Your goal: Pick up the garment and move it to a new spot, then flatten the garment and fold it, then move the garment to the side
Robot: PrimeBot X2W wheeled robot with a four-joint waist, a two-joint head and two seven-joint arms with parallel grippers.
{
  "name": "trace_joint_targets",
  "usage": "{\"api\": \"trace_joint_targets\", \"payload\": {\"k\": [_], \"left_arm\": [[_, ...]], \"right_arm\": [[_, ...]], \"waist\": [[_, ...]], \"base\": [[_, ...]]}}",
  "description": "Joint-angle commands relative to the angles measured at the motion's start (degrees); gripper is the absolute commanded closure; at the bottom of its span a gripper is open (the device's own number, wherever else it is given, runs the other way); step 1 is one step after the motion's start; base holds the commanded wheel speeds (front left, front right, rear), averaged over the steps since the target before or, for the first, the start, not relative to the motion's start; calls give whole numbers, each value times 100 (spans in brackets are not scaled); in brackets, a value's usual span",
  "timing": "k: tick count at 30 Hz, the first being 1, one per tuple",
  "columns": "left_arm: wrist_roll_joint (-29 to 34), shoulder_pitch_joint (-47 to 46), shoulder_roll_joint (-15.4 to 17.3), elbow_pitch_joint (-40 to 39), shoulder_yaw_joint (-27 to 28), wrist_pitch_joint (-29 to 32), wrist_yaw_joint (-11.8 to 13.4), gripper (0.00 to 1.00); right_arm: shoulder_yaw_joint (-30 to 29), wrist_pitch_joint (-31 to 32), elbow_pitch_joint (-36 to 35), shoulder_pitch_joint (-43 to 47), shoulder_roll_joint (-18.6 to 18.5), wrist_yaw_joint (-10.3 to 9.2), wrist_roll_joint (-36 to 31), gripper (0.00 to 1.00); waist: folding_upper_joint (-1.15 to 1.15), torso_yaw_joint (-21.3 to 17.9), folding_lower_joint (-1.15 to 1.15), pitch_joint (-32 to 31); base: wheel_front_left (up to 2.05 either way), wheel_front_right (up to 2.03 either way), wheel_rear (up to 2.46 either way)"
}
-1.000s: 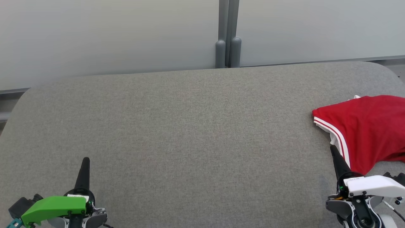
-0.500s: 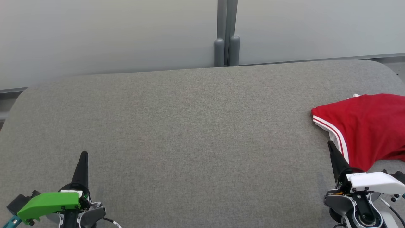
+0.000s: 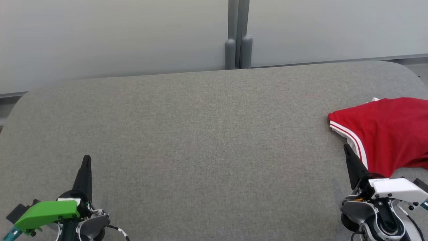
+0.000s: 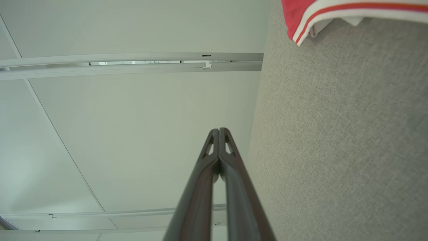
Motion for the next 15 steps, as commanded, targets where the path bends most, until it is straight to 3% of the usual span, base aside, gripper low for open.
{"api": "trace_joint_targets", "payload": {"k": [1, 15], "left_arm": [[-149, -122, 1, -17, 21, 31, -18, 100], [-134, -112, 3, -15, 22, 37, -18, 100]], "right_arm": [[16, 35, 13, -61, -32, 4, 120, 100], [17, 37, 12, -70, -31, 4, 144, 100]], "waist": [[63, -3, 0, 3], [64, -5, 0, 6]], "base": [[0, 0, 0], [0, 0, 0]]}}
